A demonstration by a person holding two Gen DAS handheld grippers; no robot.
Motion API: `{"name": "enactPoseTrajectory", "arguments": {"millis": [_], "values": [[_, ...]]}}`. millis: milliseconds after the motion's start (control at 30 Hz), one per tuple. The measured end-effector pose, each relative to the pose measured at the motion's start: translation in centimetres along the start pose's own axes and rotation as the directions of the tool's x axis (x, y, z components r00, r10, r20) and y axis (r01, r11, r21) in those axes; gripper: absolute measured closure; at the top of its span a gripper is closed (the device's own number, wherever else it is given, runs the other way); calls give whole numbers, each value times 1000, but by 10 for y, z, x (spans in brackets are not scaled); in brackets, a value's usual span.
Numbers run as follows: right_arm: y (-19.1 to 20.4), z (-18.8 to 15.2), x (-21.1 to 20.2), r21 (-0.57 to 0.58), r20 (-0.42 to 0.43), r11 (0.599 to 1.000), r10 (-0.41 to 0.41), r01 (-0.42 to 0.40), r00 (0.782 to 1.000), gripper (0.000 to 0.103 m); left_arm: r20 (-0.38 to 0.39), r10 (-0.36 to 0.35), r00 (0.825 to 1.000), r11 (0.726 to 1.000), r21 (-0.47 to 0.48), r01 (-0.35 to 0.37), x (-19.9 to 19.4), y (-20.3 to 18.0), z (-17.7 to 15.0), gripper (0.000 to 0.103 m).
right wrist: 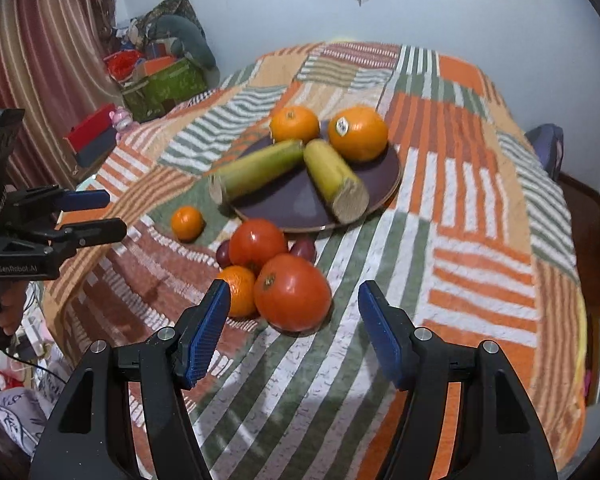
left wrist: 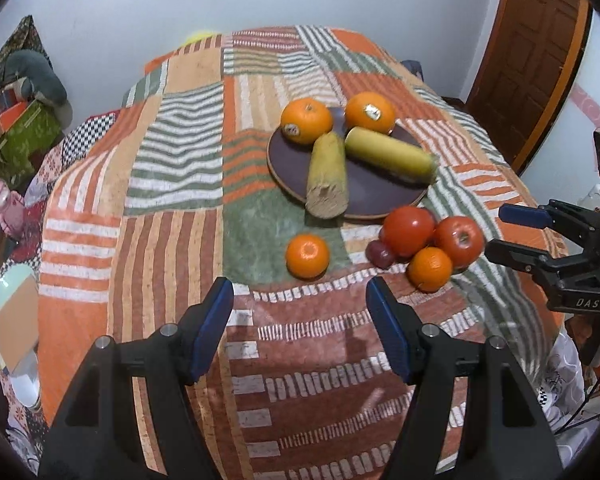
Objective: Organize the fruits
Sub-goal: 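Withdraw both open tools from the plate toward the tomatoes, then grasp the large tomato with the right tool while the left tool grasps another tomato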
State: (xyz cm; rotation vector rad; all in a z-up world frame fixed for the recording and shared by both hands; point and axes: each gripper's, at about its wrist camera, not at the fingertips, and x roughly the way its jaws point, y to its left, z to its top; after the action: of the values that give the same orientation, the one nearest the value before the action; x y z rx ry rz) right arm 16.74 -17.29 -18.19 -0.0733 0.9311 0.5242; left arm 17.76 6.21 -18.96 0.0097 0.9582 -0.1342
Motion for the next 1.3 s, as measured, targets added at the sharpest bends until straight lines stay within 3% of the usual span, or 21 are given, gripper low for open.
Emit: {"name": "enactPoseTrajectory", "arguments": {"millis": [433,933,1033,1300], "values": [[1,-5,30,7,-54,998,56,-56,997,40,-52,-33,998,999,-11,32,27,2,-2,34],[-10,-5,34,39,-57,996,79,-77,995,46,-55,-59,997,998,10,59,31,-17,6,34],[-13,-3,35,51,-68,992,122,-119,990,54,-62,-70,996,997,11,70,34,-22,10,34],[-17,-5,23,64,-41,991,118,-116,992,54,-69,-122,990,992,19,124,44,-44,27,34]]}}
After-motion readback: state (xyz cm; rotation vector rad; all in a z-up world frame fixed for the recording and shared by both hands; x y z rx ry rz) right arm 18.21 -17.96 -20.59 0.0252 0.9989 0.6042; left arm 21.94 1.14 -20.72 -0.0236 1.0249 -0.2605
